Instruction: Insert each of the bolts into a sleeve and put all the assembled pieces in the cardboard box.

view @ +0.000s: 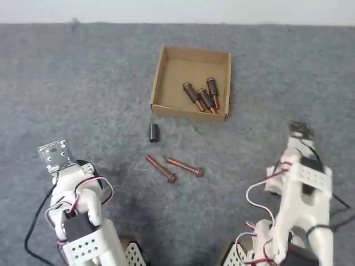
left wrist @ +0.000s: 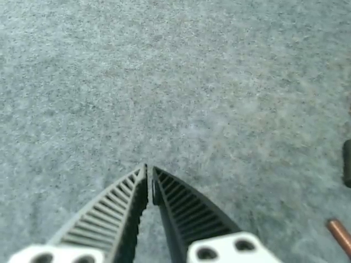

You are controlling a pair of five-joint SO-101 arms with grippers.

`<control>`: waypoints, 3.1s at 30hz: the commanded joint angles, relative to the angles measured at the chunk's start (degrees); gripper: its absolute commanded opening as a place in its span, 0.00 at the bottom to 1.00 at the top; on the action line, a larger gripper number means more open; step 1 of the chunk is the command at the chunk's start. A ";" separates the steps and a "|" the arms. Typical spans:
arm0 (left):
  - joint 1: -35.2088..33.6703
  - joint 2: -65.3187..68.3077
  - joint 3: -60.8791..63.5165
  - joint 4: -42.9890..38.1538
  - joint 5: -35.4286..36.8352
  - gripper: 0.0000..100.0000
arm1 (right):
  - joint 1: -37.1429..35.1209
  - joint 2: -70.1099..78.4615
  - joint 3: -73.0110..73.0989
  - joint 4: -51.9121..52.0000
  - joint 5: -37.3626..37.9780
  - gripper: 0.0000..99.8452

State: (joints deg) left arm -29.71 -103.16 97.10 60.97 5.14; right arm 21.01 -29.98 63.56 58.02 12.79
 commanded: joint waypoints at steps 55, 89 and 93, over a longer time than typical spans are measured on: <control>67.25 71.65 -42.95 4.57 9.23 0.01 | 11.47 -5.49 4.40 -0.92 6.33 0.01; 67.78 105.32 -59.65 -9.76 13.63 0.01 | 11.47 -5.58 4.40 -0.92 6.33 0.01; 67.52 106.64 -61.14 -10.20 16.79 0.01 | 11.47 -5.58 4.40 -0.92 6.33 0.01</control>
State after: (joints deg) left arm 37.71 3.65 39.16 52.00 19.82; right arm 32.00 -33.76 68.31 57.76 18.51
